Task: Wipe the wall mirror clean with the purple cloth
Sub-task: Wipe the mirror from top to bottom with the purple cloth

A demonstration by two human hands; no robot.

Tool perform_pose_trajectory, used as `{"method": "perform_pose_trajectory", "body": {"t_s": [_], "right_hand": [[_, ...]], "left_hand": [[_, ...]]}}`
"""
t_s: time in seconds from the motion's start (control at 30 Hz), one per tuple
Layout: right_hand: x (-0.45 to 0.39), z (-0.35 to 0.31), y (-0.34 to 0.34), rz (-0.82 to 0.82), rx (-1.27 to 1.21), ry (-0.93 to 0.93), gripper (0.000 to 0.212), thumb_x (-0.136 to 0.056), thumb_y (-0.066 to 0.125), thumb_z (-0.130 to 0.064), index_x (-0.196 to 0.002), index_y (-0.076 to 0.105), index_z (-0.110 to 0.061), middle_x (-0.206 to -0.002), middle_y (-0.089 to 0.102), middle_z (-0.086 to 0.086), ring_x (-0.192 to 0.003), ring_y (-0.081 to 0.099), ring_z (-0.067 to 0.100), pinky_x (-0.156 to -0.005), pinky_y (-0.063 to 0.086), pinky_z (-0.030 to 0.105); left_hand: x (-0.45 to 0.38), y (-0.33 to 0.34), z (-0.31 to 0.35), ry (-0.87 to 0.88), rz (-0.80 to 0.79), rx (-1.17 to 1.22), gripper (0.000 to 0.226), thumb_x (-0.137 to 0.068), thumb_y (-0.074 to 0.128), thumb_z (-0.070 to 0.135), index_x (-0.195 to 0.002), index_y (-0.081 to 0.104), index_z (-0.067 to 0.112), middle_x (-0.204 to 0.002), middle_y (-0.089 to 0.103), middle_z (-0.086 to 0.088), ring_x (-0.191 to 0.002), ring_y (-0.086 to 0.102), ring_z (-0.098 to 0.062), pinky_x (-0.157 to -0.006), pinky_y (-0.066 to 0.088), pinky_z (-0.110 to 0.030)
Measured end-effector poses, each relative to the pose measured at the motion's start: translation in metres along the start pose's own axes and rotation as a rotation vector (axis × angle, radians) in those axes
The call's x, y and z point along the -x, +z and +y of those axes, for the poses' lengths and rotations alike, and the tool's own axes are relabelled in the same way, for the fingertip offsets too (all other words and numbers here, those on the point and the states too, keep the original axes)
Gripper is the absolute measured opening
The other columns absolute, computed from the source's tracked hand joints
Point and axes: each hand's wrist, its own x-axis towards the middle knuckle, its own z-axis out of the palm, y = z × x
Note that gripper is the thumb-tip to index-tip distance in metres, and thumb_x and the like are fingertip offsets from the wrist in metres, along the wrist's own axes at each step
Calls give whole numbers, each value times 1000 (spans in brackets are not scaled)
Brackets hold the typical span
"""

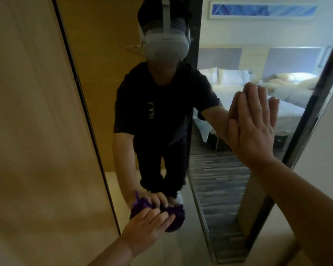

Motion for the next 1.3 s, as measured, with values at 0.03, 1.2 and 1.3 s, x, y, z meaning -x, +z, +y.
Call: {"method": "perform_pose_trajectory", "body": {"t_s": [0.03,1.2,1.3], "right_hand": [[-1,0,1,3,8,1,55,-107,27,-34,-155,15,-13,-160,19,15,-150,11,32,-119,9,60],[20,64,-29,-59,-113,-76,50,-105,45,-18,-150,31,-3,-156,29,24,-146,22,44,-120,14,60],[23,70,-45,-114,-129,-66,52,-104,45,-17,-152,29,-1,-158,24,23,-148,18,41,-120,14,61]], "left_hand": [[3,0,2,-12,-21,20,40,-99,43,15,-134,58,27,-113,54,6,-99,57,-17,-94,37,-36],[-145,-24,68,-114,84,148,40,-94,51,15,-133,57,24,-117,54,2,-100,58,-21,-89,40,-39],[-179,-61,44,-278,226,230,32,-97,53,15,-128,61,21,-113,57,-2,-94,62,-26,-83,39,-41]]}}
